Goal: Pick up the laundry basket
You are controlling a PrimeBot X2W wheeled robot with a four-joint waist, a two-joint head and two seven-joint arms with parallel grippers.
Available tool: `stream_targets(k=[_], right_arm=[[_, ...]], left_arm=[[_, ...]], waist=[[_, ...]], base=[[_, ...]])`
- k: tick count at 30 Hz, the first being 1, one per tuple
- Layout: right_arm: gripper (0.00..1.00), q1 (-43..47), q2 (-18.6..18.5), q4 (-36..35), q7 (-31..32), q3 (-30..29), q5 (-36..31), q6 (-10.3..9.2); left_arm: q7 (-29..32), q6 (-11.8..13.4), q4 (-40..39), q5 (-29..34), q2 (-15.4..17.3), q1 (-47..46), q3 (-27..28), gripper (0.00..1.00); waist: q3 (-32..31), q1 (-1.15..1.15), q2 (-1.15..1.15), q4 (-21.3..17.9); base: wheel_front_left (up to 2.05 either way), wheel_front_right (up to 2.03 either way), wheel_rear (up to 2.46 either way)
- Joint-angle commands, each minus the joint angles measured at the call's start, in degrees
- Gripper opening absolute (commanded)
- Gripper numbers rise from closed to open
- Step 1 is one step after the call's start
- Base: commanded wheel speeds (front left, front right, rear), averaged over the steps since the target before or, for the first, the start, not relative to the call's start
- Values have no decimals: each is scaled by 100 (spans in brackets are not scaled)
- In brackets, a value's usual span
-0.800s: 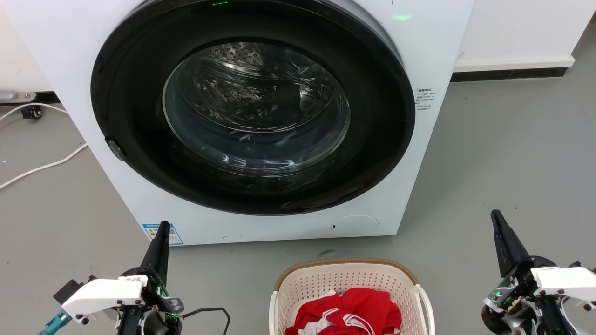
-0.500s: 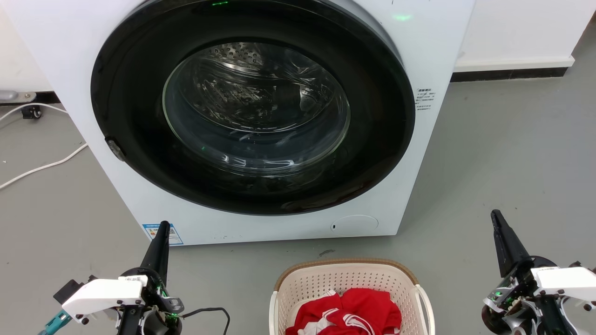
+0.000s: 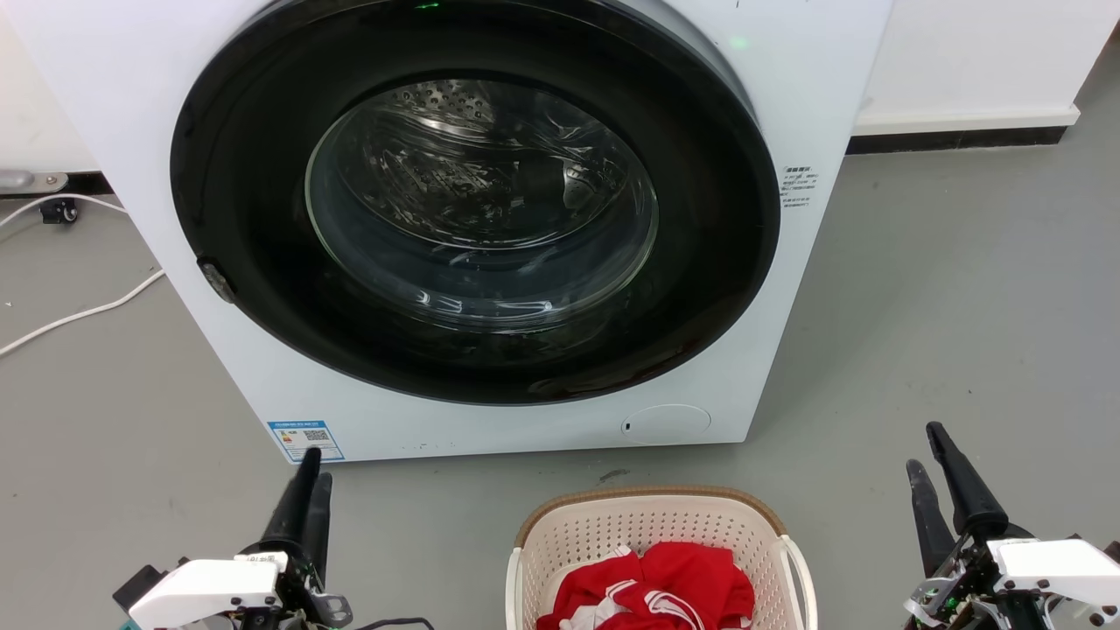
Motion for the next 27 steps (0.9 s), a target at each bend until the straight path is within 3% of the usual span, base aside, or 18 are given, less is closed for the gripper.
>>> stream_targets(k=[1, 14, 27], right_arm=[[100, -94, -7, -128, -65, 11, -52, 1], [100, 13, -11, -590, -428, 45, -1398, 1], [100, 158, -14, -1052, -740, 223, -3353, 1]], left_arm=[[-70, -2, -159, 50, 13, -88, -4, 100], [-432, 34, -543, 1239, 19, -33, 72, 100], [-744, 269, -943, 2728, 25, 104, -142, 100]], waist=[[1, 0, 0, 0], [12, 0, 0, 6], [11, 0, 0, 14]], base=[[0, 0, 0], [0, 0, 0], [0, 0, 0]])
